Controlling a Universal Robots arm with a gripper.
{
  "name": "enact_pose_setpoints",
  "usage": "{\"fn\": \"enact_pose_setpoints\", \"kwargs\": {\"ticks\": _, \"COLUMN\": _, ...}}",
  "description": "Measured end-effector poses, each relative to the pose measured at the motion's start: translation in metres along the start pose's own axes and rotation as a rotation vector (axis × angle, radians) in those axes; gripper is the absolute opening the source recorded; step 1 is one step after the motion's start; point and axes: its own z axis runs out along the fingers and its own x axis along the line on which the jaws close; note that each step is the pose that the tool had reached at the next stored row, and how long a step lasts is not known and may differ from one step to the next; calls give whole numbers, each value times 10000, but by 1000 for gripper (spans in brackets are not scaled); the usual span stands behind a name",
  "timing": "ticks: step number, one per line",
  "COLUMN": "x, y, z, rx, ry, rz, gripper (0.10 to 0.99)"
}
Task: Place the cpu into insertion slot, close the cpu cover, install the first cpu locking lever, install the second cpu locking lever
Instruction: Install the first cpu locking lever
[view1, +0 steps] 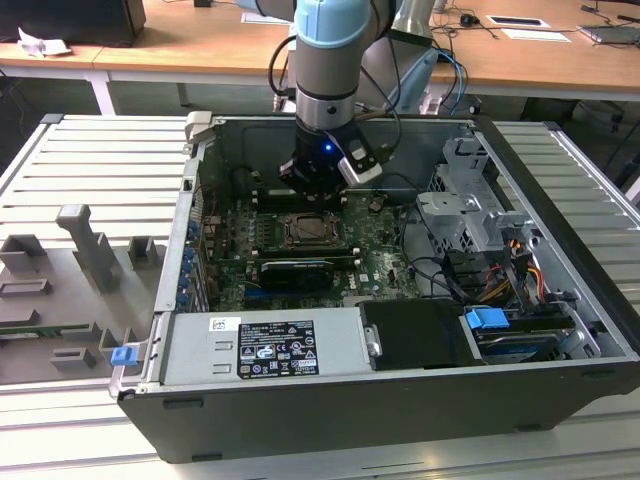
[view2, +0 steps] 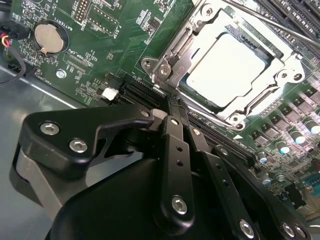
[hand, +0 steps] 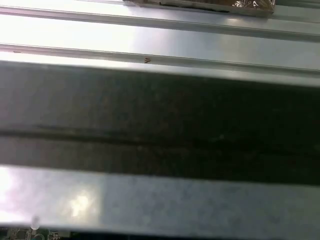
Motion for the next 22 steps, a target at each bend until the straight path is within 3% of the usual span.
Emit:
{"fn": "enact_pose_setpoints", "kwargs": {"ticks": 10, "x": 1, "y": -2, "z": 25, "rx": 64, "ry": 5, "rz": 4, "gripper": 106}}
{"fn": "enact_pose_setpoints", "kwargs": {"ticks": 22, "x": -2, "y": 0, "z": 33, "rx": 63, "ry": 5, "rz": 6, "gripper": 106}}
